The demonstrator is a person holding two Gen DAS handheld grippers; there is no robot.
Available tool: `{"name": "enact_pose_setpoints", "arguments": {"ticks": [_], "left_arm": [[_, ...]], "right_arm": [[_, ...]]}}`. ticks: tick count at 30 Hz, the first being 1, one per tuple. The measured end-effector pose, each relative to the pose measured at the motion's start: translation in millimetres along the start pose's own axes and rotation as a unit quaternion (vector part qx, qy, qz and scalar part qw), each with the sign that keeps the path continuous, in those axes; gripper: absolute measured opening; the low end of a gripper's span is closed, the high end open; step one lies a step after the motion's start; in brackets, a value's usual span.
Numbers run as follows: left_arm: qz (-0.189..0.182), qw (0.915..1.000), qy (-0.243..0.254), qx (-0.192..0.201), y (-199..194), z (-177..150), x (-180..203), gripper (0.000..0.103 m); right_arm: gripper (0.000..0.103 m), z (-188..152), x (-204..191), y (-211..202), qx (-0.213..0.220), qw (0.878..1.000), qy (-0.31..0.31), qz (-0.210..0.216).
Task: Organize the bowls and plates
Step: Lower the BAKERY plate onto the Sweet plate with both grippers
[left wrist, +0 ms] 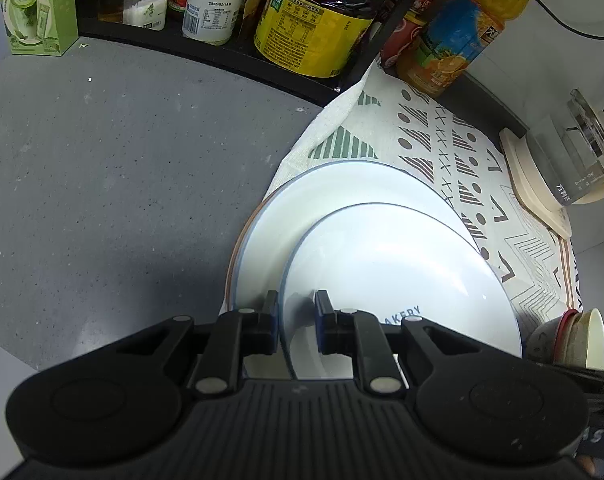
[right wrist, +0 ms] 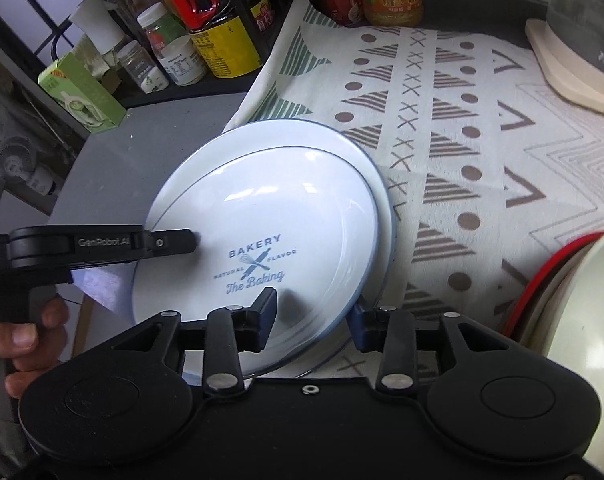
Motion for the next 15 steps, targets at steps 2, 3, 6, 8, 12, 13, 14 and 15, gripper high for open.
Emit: {"name": "enact_pose_setpoints", "arguments": {"ticks": [2,3,6,8,12,13,14,15], "left_arm": [[-0.001,1.0000,0.001,0.002,0.6,0.6,0.1,0.015],[-0.001,1.0000,0.004,0.003,0.4,0.3,0.3,0.015],[0.000,0.9999,0.013,0.005,0.2,-0.2,1.4,0.015],[-0.003,0.9999,0.012,0.003,0.7,-0.5,1.1,0.015],[0.004,0.9995,0.029,0.008,0.4,-1.5,5.2,0.017],[0.005,0.9993,0.036,0.009,0.5,-2.3,7.2,0.017],[0.004,0.9991,0.042,0.010,0.7,-2.7,7.9,0.017],[0.003,0.9990,0.044,0.009,0.9,-3.2,7.9,0.017]], "right_arm": [[0.039,-1.7,2.9,-1.5,-0.001,1.000,0.024,0.013],[0.039,-2.5,5.2,-1.8,-0.001,0.999,0.042,0.022],[0.035,-7.0,13.1,-3.0,0.001,0.994,0.102,0.050],[0.020,-10.8,19.6,-3.9,0.002,0.991,0.126,0.050],[0.014,-15.4,25.9,-5.3,0.003,0.989,0.141,0.050],[0.014,-15.2,24.4,-5.8,0.001,0.989,0.138,0.046],[0.014,-14.7,22.4,-6.7,0.000,0.991,0.131,0.040],[0.014,-14.3,20.2,-8.0,-0.002,0.992,0.123,0.032]]}}
Point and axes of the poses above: each gripper's, at about its wrist camera, not at the fingertips, and y roughly the way its jaws point, x to its right, z to its top, the point moved 8 cm from there along y, roughly the way its jaws point, and after that the axes turned 12 degrees about -y, right-handed, at the moved point
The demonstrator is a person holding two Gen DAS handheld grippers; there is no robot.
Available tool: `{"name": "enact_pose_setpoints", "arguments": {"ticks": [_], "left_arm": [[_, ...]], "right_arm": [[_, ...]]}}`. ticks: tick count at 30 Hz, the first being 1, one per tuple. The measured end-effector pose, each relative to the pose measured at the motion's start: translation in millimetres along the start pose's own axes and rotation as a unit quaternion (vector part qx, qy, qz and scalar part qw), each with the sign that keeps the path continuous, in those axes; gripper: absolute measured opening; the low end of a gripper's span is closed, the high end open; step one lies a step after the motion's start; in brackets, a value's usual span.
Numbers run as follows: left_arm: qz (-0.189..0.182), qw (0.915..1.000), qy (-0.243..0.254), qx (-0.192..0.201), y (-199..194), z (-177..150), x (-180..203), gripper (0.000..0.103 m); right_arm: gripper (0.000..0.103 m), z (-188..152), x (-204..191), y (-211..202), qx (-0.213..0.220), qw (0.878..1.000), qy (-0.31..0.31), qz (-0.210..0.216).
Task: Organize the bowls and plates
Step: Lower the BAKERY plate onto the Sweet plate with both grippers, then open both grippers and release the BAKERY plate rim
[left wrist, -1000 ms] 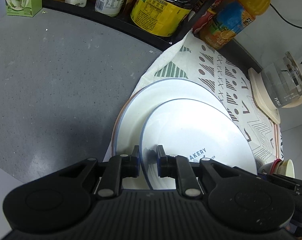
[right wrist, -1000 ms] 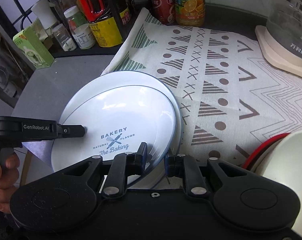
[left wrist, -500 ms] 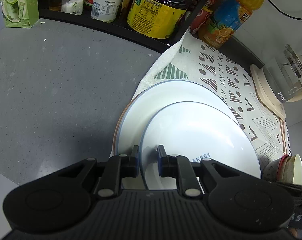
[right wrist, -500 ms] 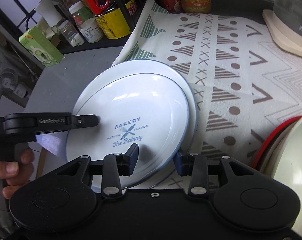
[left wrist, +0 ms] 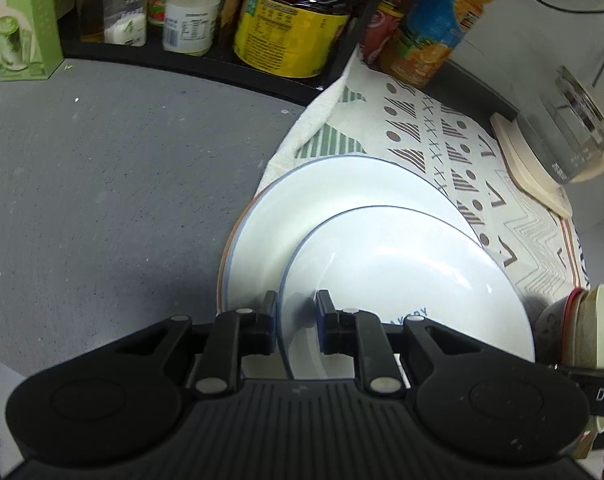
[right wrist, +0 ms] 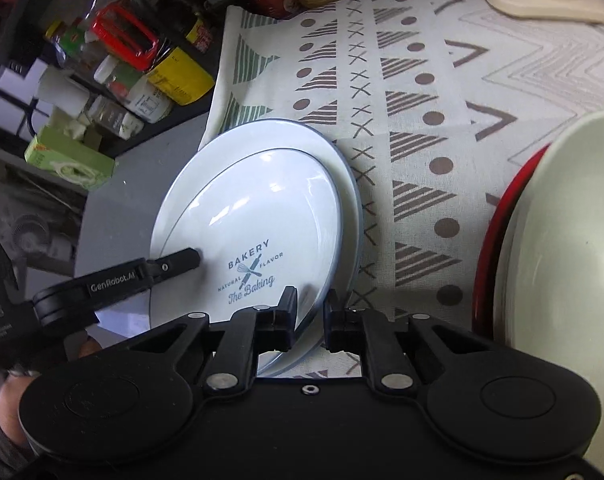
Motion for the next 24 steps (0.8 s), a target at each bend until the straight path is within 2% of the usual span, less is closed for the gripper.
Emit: {"name": "enact_pose_setpoints", "arguments": {"ticks": [3,8,10,14,19,22,24], "left_arm": [[-0.004,0.9999,0.010,-0.001,0.9,-1.5,2.4,0.017],[0.016,0.9994,0.031,0.007,3.8,-3.0,6.3,0.017],[0.015,0.9994,0.030,0.007,3.9,-1.1,5.3,0.016],[0.027,0.9983,0.048,0.020,2.6,1.9,5.9,0.015],[0.054,0.9958,0.069,0.027,1.2,4.5,9.1,0.014],[0.077,0.9925,0.090,0.030,-2.3,2.5,12.0,0.013],[0.092,0.9902,0.099,0.035,-5.9,2.8,13.1,0.013]], "right_arm": [[0.015,0.4,-3.3,-2.4,-0.004,1.000,-0.013,-0.015],[0.014,-4.2,3.8,-0.9,-0.026,0.999,0.001,-0.026],[0.014,-7.2,4.4,1.5,-0.028,0.999,0.009,-0.017],[0.016,-4.8,1.2,1.5,-0.026,0.999,-0.003,-0.025],[0.019,-4.6,1.0,0.4,-0.025,0.999,-0.005,-0.023],[0.026,-2.6,-2.0,-1.3,-0.022,0.999,-0.012,-0.025],[0.036,0.9,-6.3,-4.8,-0.014,0.999,-0.024,-0.029]]}}
Point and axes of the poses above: each gripper's, at about its wrist camera, not at the fingertips, and y roughly the way its jaws point, x to its right, z to its top, the point moved 8 cm from there along y, roughly the way its jaws point, and after that the axes turned 12 degrees about -y, right-handed, at the moved point
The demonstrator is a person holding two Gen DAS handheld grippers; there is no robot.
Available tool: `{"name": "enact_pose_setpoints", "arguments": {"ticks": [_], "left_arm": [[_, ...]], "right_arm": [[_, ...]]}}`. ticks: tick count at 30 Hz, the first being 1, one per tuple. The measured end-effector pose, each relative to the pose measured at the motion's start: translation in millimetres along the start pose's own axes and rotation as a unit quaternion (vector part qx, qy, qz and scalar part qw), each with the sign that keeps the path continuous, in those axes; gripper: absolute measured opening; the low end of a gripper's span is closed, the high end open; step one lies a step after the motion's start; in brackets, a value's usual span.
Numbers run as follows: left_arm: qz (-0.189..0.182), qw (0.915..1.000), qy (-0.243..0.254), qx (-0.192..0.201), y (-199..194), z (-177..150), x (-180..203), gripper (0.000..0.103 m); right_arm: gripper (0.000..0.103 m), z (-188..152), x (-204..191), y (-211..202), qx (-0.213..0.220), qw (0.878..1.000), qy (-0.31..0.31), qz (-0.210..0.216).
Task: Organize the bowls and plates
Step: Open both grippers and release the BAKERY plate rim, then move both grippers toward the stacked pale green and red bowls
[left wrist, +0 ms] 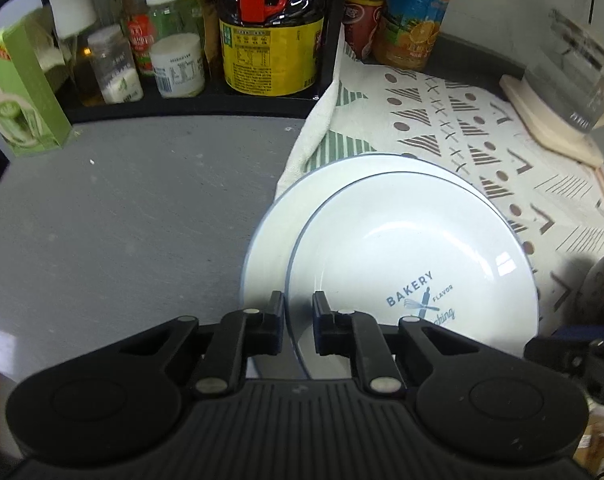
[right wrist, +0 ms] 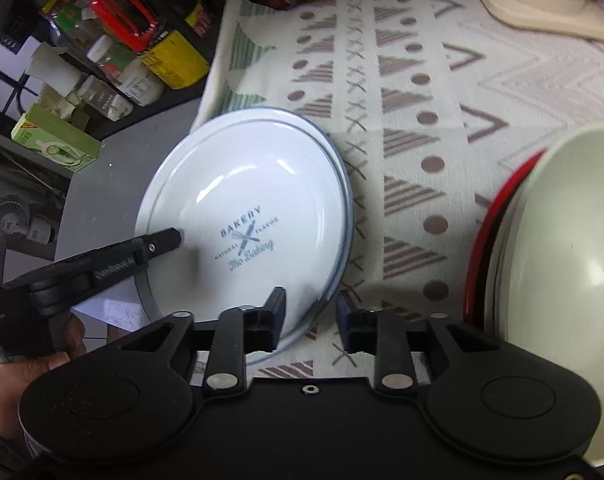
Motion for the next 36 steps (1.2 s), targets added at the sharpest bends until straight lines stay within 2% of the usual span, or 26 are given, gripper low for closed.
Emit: {"name": "enact_pose_setpoints", "arguments": {"ticks": [1,2,3,11,15,17,20,22,25,33,36], "left_arm": [[0.004,1.0000,0.003,0.002,-1.8,0.7,-0.2,0.013],[0.007,1.0000,0.006,0.003,-3.0,1.4,-0.4,0.013],[0.009,0.9999,0.009,0.004,-4.3,2.2,-0.8,0.013],[0.029,0.9993,0.018,0.019,-18.9,5.2,-3.9,0.016],[0.018,0.9994,0.014,0.026,-29.3,7.6,-3.2,0.018],[0.021,0.9995,0.012,0.021,-34.2,7.3,-3.2,0.023],[0.012,0.9997,0.001,0.020,-45.3,7.6,-2.1,0.040],[0.005,0.9997,-0.005,0.025,-53.6,7.9,-1.3,0.056],[0.002,0.9993,-0.005,0.037,-65.8,8.1,2.0,0.074],[-0.004,0.9988,-0.009,0.047,-94.9,3.4,6.2,0.077],[-0.008,0.9985,-0.011,0.053,-106.2,0.1,7.8,0.083]], "right_arm": [[0.040,2.0,-1.9,-2.3,0.005,1.000,-0.008,-0.004],[0.049,3.9,-3.4,-4.8,0.011,1.000,-0.016,-0.010],[0.051,5.3,-4.4,-7.0,0.016,0.999,-0.024,-0.016],[0.060,7.7,-10.4,-17.9,0.036,0.998,-0.041,-0.037],[0.064,7.0,-13.1,-26.9,0.048,0.997,-0.037,-0.040],[0.071,7.6,-14.7,-33.6,0.059,0.997,-0.036,-0.040],[0.075,9.0,-15.7,-42.7,0.074,0.995,-0.039,-0.054],[0.075,8.4,-16.4,-48.8,0.081,0.995,-0.035,-0.055],[0.080,8.7,-19.8,-60.3,0.099,0.992,-0.043,-0.059],[0.089,3.7,-18.9,-91.9,0.145,0.986,-0.036,-0.074],[0.094,-0.3,-15.9,-103.2,0.161,0.983,-0.033,-0.087]]}}
Point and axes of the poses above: each gripper's, at about its wrist camera, not at the fingertips, and y roughly the way its jaws point, x to its right, z to its top, the point moved 8 cm from there along y, roughly the way its jaws point, and after that the axes turned 12 degrees about -y, right-handed, at the moved point
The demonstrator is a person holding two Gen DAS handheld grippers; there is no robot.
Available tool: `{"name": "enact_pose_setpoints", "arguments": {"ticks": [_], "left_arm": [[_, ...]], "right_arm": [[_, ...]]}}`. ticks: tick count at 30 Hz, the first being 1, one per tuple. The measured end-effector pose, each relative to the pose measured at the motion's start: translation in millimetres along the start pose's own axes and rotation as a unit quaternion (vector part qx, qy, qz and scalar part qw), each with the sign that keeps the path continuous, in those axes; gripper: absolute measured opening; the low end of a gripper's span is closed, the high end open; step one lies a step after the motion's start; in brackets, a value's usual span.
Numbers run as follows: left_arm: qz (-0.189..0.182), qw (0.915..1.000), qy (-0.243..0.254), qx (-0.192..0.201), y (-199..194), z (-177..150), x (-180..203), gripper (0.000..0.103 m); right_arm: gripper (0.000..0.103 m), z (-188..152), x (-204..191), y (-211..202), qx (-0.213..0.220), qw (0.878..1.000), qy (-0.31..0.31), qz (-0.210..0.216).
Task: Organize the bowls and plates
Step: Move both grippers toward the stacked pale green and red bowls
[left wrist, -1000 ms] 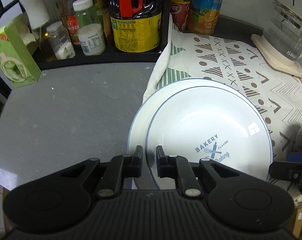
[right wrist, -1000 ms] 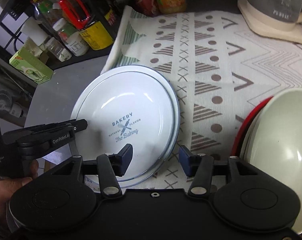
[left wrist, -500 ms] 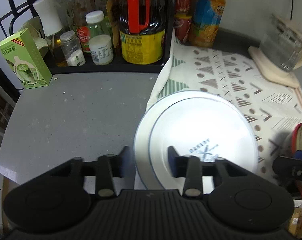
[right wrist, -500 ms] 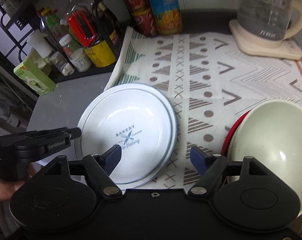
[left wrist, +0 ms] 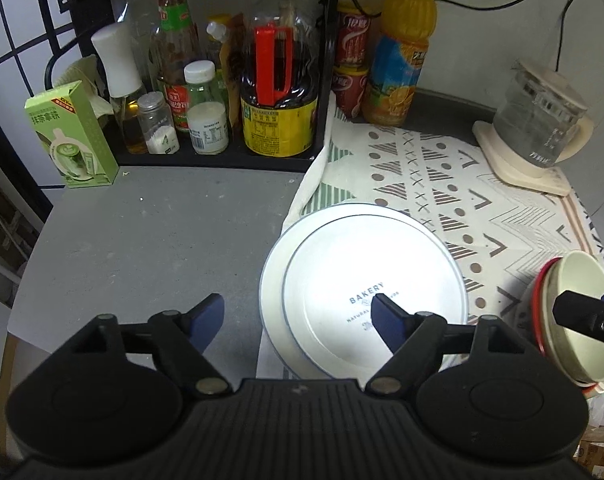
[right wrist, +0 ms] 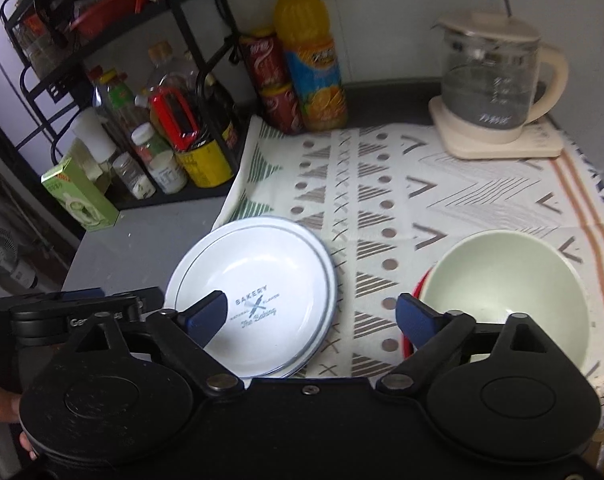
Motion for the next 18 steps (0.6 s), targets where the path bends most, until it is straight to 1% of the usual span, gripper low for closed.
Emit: {"name": "enact_pose_setpoints", "arguments": {"ticks": [2,4,8,9,13,18], "left_arm": [[0.000,0.9999,0.005,0.012,-7.8,-1.1,2.5,0.087],[0.000,0.9997,0.012,0.020,-15.2,-4.0,5.3,0.096],[-0.015,0.9996,0.013,0.017,-25.9,-10.4,10.2,0.099],[-0.017,0.9996,0.016,0.018,-28.4,-11.8,11.5,0.103],[-0.029,0.9990,0.026,0.021,-39.9,-19.3,18.0,0.103],[-0.048,0.9980,0.033,0.024,-51.7,-28.7,29.3,0.103]], "right_arm": [[0.098,-2.1,3.4,-7.1,0.006,1.000,0.006,-0.007],[0.099,-5.3,6.9,-13.8,0.008,1.000,0.014,-0.017],[0.103,-12.0,16.1,-30.3,0.020,0.999,0.031,-0.040],[0.103,-14.1,18.4,-34.2,0.022,0.998,0.036,-0.043],[0.103,-22.7,25.9,-50.7,0.026,0.997,0.050,-0.052],[0.103,-32.3,36.1,-74.0,0.049,0.995,0.057,-0.070]]}}
Point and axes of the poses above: each gripper's, at about its wrist camera, not at the fingertips, and y roughly the way its jaws point, x to its right, z to its top, the point moved 8 cm from there along y, roughly the way its jaws point, and after that the axes turned 12 degrees about -y, right-handed, at the moved point
